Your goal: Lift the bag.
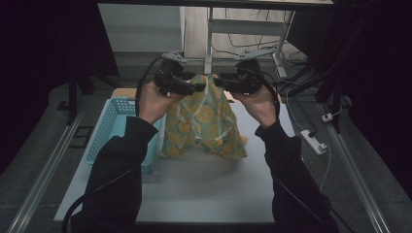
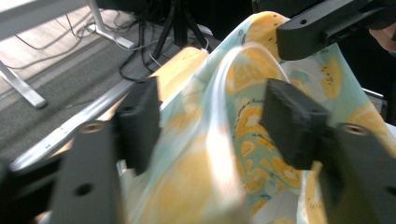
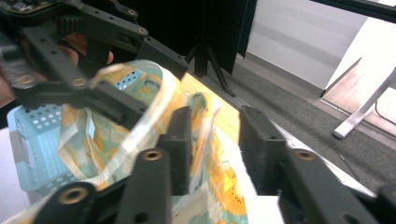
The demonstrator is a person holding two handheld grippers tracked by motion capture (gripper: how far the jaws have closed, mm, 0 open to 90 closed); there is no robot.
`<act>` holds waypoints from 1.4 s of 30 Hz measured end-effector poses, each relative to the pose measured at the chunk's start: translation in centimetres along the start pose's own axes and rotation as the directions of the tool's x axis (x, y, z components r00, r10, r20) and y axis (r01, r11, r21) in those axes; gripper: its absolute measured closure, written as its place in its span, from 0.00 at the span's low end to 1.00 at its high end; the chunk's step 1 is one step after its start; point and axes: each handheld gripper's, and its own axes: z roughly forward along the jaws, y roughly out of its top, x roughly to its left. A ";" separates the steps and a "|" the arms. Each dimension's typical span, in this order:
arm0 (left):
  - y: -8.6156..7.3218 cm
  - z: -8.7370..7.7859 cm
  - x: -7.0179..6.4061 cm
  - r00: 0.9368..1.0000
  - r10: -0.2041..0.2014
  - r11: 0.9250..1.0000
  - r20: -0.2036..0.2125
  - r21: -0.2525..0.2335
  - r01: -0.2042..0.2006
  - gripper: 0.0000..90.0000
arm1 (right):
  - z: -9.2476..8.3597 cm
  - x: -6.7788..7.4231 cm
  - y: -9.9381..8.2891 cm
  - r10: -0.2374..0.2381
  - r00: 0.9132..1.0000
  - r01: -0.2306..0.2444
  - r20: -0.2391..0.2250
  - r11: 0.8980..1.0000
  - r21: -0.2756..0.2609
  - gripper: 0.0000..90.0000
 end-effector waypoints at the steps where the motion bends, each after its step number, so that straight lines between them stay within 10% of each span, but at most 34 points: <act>1: -0.1 -0.3 0.0 1.000 0.009 1.000 -0.012 -0.009 -0.009 0.34 | 0.0 0.0 0.0 0.002 1.000 -0.002 0.004 1.000 -0.002 0.65; 7: -0.8 -2.0 0.1 0.998 -0.037 0.999 0.049 -0.030 0.038 0.21 | -0.4 0.0 -0.3 0.018 1.000 -0.018 -0.002 1.000 -0.019 0.51; 19: -3.9 -3.1 -0.4 0.998 -0.050 0.999 0.036 0.006 0.050 0.01 | -1.2 0.6 -1.9 0.013 1.000 -0.013 -0.024 1.000 -0.012 0.35; 42: -12.4 -1.7 -2.4 0.992 -0.042 0.999 0.122 -0.003 0.043 0.00 | 0.8 4.1 -7.4 -0.009 0.998 0.010 -0.062 1.000 0.019 0.03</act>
